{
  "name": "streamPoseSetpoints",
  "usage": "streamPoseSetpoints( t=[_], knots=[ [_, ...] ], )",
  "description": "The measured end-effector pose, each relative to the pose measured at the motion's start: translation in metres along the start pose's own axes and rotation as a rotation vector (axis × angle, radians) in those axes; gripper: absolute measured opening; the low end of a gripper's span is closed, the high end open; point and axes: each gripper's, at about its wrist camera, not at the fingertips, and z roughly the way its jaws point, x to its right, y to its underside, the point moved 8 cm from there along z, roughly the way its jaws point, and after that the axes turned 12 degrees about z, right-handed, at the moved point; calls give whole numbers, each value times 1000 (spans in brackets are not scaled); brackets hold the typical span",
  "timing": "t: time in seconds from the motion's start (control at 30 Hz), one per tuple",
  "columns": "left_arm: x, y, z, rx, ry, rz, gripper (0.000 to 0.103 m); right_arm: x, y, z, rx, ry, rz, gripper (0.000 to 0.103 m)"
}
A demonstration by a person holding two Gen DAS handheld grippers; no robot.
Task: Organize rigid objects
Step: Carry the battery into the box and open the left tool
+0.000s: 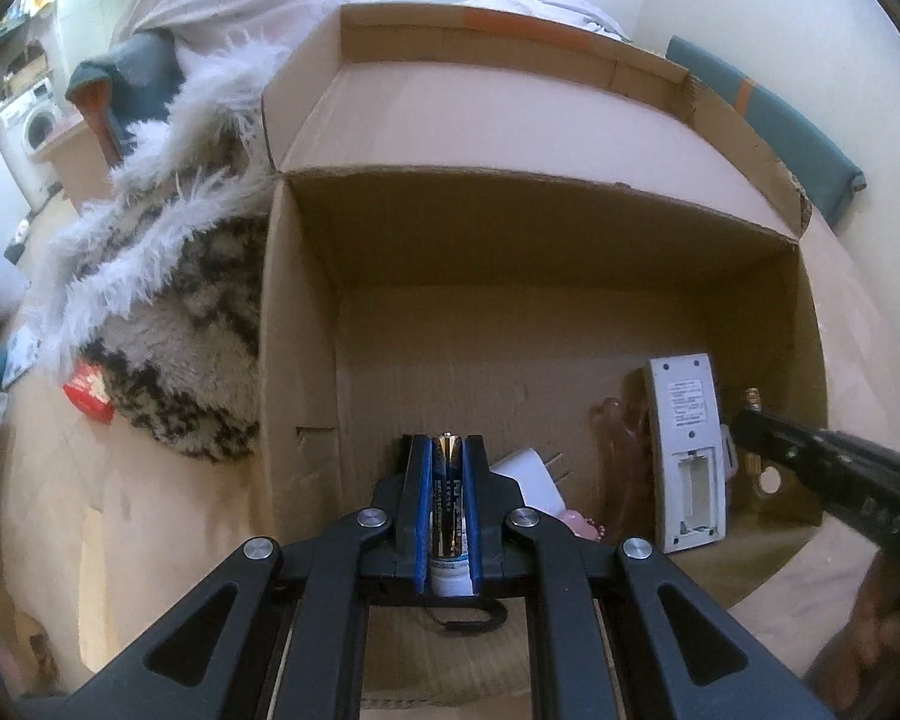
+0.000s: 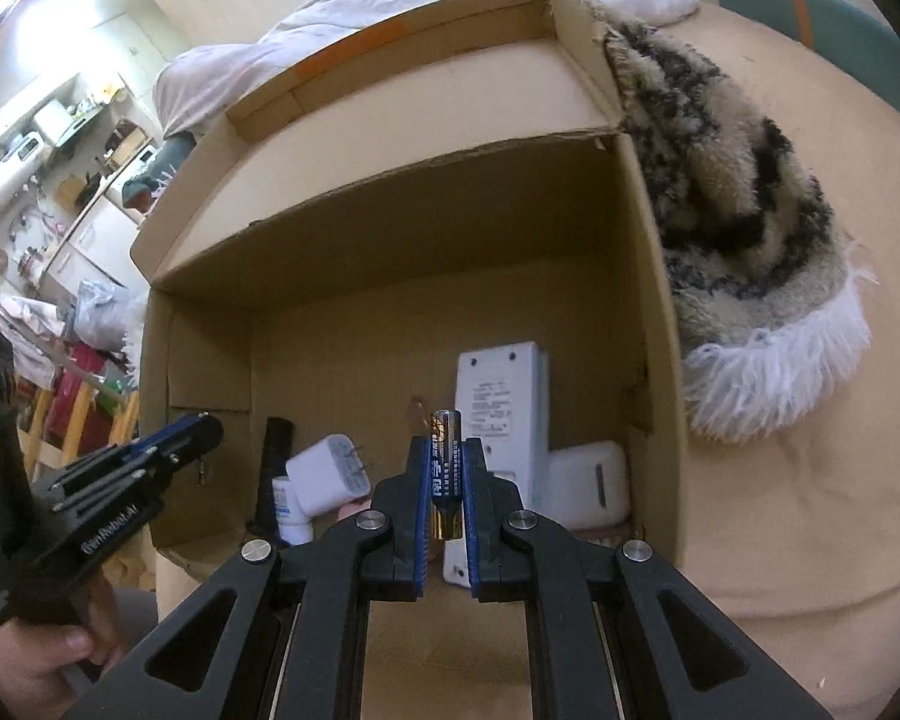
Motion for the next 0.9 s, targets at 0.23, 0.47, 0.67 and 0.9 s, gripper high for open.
streamPoseSetpoints(
  t=[0.23, 0.47, 0.67, 0.9],
  knots=[
    [5, 1, 8, 0, 18, 4, 9, -2, 4, 16, -34, 29, -32, 11],
    [10, 6, 15, -16, 16, -3, 9, 5, 6, 25, -58, 53, -11, 11],
    [16, 7, 14, -22, 3, 8, 9, 2, 6, 26, -51, 40, -6, 11],
    [10, 7, 10, -25, -1, -21, 22, 0, 2, 20, -29, 10, 6, 11]
  ],
)
